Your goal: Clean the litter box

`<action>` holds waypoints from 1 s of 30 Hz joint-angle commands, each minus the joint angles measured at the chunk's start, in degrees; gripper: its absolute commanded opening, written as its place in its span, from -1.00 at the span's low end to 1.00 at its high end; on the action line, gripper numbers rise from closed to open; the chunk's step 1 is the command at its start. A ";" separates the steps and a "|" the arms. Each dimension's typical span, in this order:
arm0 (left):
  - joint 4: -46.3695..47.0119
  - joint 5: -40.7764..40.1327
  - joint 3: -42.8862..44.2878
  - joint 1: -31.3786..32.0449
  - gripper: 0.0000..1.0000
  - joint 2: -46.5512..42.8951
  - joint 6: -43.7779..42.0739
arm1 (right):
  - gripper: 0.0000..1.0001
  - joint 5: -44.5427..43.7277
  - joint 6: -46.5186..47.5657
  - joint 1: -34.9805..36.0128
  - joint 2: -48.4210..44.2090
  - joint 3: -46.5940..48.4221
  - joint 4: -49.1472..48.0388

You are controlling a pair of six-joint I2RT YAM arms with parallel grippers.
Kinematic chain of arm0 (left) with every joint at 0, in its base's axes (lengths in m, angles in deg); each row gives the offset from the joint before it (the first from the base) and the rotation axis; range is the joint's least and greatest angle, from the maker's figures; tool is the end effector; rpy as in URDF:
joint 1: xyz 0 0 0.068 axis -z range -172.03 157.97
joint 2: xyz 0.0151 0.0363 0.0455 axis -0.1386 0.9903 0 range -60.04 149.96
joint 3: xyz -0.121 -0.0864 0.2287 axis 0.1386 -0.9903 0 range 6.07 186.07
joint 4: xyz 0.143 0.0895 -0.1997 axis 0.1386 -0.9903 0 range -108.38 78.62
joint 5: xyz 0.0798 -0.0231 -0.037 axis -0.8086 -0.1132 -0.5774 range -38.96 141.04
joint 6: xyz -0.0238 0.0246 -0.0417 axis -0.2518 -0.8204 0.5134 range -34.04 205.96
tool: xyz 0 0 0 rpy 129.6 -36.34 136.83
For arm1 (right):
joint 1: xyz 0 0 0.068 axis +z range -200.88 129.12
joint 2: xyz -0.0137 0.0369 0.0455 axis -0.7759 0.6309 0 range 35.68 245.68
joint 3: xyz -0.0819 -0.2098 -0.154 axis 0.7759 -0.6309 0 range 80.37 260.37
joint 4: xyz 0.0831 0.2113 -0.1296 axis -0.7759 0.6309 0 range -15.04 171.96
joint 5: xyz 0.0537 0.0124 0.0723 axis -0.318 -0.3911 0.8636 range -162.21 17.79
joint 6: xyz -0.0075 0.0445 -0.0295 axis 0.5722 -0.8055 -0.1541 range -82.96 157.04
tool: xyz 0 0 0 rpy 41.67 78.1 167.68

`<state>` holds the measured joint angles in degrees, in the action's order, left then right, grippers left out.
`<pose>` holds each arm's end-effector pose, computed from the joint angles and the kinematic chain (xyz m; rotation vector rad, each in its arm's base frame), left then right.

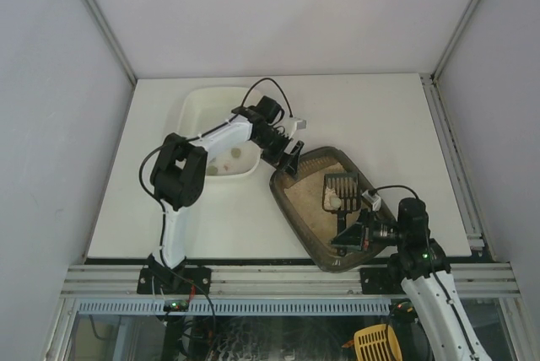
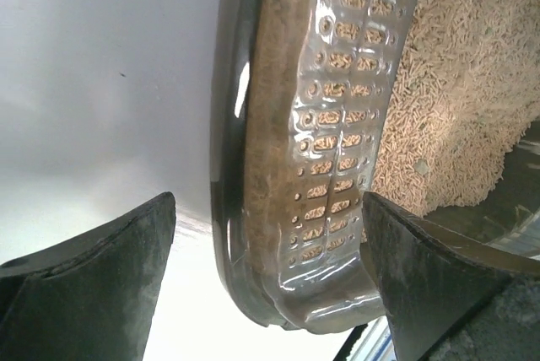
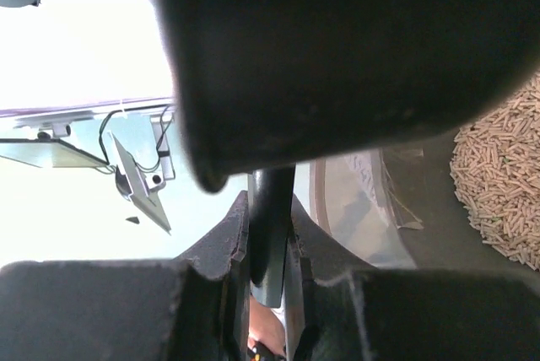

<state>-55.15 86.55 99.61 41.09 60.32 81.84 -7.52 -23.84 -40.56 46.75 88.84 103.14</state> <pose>0.3515 -0.2542 0.1871 1.0421 2.6115 -0.9908 0.0778 0.0470 0.1674 0.2247 2.3400 1.8706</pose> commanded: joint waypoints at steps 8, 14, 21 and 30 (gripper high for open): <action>-0.68 -1.90 5.23 -1.62 0.91 -3.20 -0.13 | -1.00 2.11 -0.34 -3.97 0.53 0.31 -2.05; -0.62 -1.52 4.84 -2.46 0.92 -4.77 -0.58 | -1.00 -1.94 -4.66 1.32 1.18 0.32 -8.68; -2.74 -1.21 7.41 -2.84 0.93 -4.96 -1.74 | -1.00 0.43 2.67 -3.57 4.71 3.37 -3.76; -4.38 -0.23 8.99 -3.34 0.94 -8.40 -1.09 | -1.00 -2.23 -0.13 -0.71 6.60 2.06 -9.08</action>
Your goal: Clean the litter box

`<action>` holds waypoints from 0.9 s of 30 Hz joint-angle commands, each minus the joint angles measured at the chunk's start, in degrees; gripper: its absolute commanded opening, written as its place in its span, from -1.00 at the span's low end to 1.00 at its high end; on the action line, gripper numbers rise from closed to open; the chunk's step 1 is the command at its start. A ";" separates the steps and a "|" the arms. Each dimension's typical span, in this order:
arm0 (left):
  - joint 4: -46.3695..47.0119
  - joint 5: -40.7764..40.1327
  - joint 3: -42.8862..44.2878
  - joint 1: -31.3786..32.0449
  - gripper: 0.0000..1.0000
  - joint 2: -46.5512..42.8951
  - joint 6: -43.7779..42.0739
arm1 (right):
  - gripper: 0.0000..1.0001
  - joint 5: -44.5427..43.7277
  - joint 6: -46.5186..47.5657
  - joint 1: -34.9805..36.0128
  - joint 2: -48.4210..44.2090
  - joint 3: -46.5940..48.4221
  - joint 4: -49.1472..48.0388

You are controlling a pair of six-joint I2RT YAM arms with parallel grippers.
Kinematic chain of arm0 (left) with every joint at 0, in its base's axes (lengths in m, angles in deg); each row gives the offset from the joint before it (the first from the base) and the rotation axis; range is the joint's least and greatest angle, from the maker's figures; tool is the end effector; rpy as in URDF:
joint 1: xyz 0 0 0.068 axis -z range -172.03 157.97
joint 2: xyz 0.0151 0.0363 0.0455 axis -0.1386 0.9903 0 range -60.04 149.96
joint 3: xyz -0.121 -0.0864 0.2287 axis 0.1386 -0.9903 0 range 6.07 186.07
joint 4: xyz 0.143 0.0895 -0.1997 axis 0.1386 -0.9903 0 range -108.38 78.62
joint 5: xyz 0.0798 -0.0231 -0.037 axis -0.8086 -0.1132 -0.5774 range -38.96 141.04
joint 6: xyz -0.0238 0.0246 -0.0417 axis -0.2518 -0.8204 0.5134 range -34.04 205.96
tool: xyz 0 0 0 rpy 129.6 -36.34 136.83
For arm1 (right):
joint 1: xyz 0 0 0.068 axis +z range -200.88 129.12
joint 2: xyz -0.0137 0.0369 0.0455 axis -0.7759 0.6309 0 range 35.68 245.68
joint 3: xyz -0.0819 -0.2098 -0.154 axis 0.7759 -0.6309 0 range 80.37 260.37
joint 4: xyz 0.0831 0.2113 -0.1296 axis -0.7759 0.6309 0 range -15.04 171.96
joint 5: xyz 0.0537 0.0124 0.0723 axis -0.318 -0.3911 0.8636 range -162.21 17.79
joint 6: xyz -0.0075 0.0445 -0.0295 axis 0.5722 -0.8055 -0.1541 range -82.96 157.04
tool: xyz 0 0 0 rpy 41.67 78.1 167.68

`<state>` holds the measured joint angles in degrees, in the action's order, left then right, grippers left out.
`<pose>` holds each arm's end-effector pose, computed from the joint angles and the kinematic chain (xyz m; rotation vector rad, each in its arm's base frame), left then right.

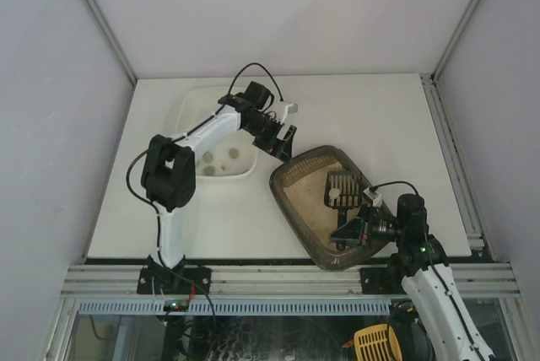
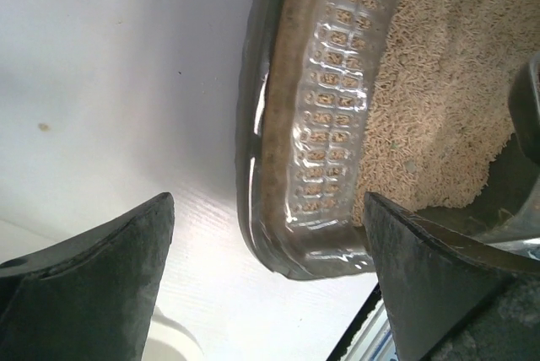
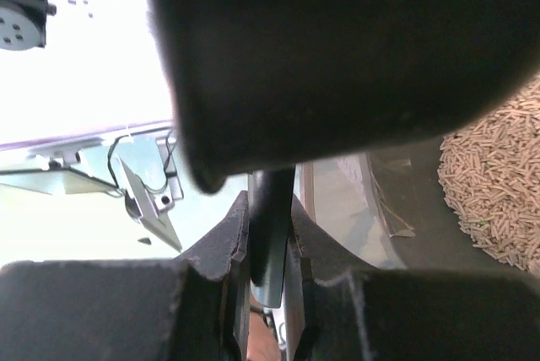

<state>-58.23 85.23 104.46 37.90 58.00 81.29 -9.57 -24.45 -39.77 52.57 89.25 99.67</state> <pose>0.3680 -0.2351 0.2257 0.9763 2.5486 -0.9415 0.0864 0.0493 0.1667 0.2834 2.3748 1.8468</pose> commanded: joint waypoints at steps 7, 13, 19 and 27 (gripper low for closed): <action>-4.26 0.20 7.73 -0.22 0.97 -10.98 -0.27 | -1.00 -3.65 -0.63 2.29 3.86 2.54 -10.47; -6.46 -0.60 10.02 -0.94 0.97 -12.25 -0.44 | -1.00 -1.06 -3.14 -2.78 1.74 0.58 -14.27; -9.70 -1.97 12.17 -1.81 0.97 -13.76 -2.13 | -1.00 -3.13 -0.75 -1.11 1.29 2.12 -11.96; -10.63 -3.77 12.57 -9.96 0.98 -17.71 -2.39 | -1.00 -3.18 3.27 -3.13 6.69 7.45 -11.48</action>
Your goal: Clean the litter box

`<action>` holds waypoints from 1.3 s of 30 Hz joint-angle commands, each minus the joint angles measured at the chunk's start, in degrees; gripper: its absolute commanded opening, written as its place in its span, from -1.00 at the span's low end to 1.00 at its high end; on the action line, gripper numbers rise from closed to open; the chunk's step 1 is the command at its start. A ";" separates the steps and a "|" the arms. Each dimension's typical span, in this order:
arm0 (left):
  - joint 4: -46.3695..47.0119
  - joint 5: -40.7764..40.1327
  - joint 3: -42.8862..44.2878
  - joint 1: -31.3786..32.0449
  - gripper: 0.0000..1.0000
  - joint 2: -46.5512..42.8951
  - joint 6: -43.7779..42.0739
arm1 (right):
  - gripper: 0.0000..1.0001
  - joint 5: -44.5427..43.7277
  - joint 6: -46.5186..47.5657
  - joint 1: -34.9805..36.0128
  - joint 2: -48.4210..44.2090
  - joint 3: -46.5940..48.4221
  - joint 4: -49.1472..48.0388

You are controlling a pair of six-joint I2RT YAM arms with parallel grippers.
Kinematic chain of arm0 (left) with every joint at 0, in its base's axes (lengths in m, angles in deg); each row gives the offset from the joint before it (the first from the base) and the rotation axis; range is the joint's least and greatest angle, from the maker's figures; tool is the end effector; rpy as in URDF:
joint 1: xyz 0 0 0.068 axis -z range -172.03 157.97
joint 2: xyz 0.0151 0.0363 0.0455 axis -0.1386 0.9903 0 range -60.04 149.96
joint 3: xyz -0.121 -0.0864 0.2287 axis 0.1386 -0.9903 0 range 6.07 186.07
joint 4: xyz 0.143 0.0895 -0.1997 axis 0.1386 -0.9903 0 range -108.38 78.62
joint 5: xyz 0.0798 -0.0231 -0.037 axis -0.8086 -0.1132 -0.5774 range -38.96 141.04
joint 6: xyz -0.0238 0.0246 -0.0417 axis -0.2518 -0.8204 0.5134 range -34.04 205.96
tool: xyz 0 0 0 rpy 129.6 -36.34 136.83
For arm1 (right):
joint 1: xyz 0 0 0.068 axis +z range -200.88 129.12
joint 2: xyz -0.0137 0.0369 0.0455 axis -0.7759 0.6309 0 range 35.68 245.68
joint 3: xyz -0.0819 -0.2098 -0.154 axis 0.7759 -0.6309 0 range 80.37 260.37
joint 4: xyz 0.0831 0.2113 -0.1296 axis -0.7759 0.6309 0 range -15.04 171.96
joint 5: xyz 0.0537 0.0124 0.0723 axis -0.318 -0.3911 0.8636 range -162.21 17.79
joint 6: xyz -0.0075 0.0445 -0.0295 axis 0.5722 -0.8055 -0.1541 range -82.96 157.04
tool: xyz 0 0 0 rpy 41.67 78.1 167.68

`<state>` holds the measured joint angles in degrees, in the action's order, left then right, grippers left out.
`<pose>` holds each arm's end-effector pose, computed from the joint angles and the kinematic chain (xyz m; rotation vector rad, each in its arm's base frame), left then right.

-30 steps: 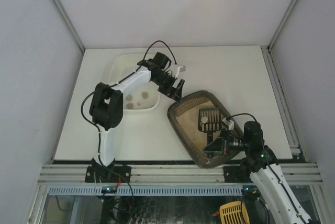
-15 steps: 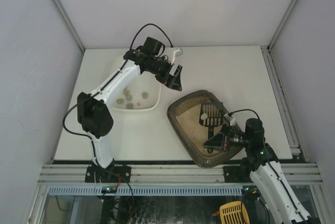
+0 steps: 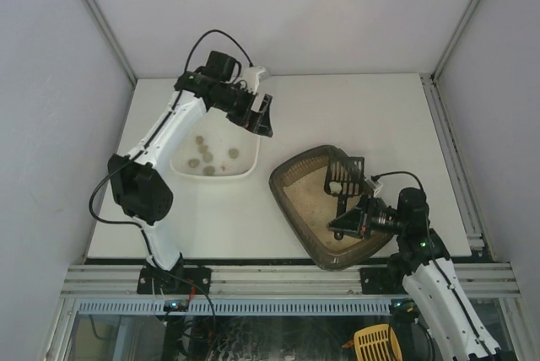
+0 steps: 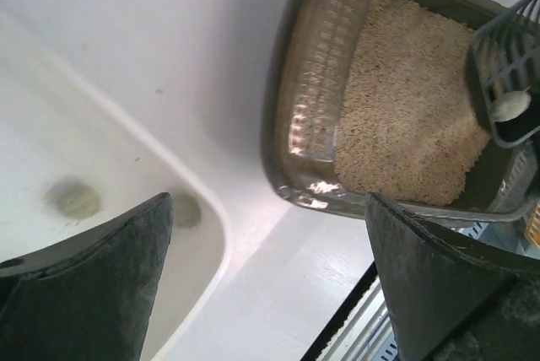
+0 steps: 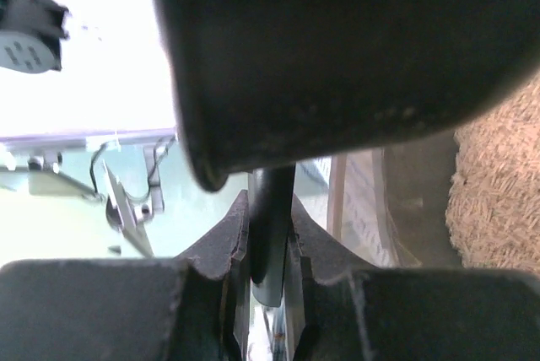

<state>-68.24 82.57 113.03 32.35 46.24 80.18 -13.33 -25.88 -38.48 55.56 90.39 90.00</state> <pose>0.3532 -0.1806 0.3431 0.8671 2.3842 -0.8286 0.0981 0.0529 0.1816 0.2167 2.2726 1.7972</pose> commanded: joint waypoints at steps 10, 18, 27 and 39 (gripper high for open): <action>0.07 -12.27 4.14 -21.57 1.00 -9.21 2.90 | -1.00 -21.11 17.35 17.33 38.38 35.16 6.19; 6.93 -19.77 -6.74 -31.13 1.00 -14.84 10.32 | -1.00 -40.76 30.31 32.85 73.22 73.05 21.51; 13.07 -24.01 -19.19 -39.33 1.00 -22.59 13.16 | -1.00 -81.54 45.45 44.89 109.11 120.63 50.49; 16.17 -21.34 -25.59 -39.34 1.00 -25.24 14.90 | -1.00 -80.46 48.50 41.66 101.55 117.24 44.66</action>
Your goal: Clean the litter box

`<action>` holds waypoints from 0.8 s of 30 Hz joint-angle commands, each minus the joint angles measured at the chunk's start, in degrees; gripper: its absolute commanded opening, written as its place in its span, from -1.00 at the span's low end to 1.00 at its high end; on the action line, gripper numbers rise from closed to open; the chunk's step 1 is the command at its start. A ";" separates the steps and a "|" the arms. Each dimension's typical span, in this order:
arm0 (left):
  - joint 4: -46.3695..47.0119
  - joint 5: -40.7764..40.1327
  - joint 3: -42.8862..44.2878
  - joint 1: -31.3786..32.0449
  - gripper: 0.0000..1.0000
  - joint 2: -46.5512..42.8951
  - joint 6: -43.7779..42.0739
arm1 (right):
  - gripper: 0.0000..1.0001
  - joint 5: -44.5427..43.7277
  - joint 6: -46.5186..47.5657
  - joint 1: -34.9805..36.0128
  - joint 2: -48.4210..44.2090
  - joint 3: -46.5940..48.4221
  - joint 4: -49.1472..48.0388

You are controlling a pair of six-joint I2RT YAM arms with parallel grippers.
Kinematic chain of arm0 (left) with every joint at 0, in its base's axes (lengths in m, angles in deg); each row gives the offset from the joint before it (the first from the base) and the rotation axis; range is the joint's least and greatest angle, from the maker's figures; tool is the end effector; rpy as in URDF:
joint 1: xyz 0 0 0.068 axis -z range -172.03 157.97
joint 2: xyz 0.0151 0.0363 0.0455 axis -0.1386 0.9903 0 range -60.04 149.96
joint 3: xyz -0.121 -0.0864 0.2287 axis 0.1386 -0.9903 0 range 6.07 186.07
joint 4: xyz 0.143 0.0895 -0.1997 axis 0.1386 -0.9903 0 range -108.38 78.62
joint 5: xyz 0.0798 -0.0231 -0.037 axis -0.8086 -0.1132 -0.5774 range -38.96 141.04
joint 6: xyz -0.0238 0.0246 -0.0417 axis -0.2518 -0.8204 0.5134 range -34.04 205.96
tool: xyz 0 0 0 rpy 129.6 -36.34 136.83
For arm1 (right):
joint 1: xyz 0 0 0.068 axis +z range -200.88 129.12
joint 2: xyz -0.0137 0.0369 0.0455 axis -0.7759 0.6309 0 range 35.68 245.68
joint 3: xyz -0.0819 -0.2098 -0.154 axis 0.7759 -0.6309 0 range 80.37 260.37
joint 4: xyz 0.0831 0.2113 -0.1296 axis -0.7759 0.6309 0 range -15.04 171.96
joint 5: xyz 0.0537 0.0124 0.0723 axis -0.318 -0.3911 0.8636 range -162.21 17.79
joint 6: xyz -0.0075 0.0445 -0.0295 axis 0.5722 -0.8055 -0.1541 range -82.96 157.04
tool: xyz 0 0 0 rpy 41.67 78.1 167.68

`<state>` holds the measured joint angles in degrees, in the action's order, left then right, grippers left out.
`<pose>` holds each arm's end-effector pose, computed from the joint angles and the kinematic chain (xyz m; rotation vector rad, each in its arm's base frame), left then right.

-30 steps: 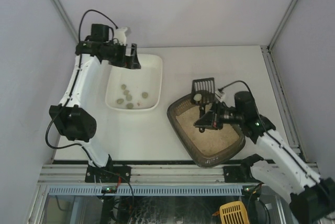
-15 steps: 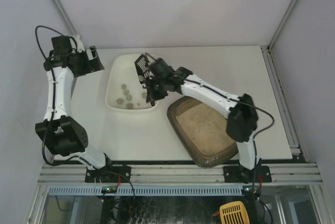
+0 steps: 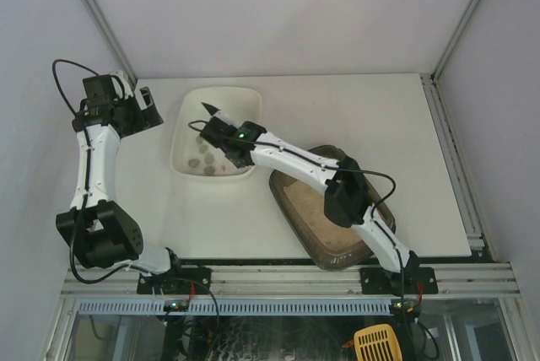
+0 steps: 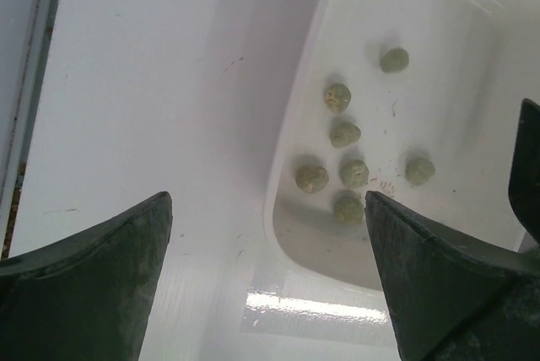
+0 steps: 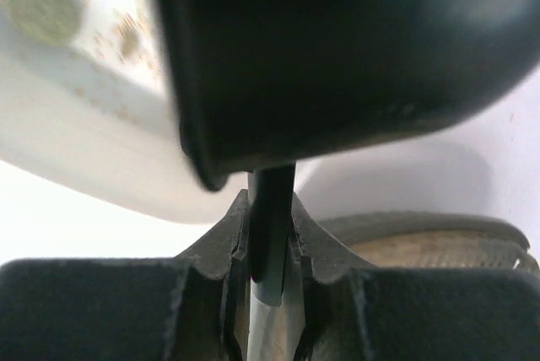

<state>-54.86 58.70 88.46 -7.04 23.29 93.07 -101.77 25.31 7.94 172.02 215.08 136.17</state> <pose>0.3039 0.0765 0.3551 -0.3840 2.3073 -0.0887 0.2766 0.4235 0.2554 -0.8390 2.3178 -0.1868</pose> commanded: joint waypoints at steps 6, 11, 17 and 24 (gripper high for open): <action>4.01 5.32 -2.72 0.23 1.00 -3.03 4.20 | -1.00 41.65 -5.69 -16.62 -43.37 -45.98 -5.65; 7.15 6.83 -6.04 0.33 1.00 -4.42 8.17 | -1.00 56.94 -5.07 -26.64 -57.88 -65.69 -4.15; 9.63 5.74 -8.69 0.28 1.00 -6.13 13.02 | -1.00 67.56 -5.61 -30.55 -63.04 -75.33 -4.02; 11.40 10.32 -10.34 0.61 1.00 -5.73 15.06 | -1.00 63.02 -5.72 -30.53 -63.60 -80.69 -0.72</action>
<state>-46.49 65.10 79.24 -6.89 18.83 105.66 -38.75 20.31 -22.42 110.05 135.30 134.18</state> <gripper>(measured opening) 0.998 0.128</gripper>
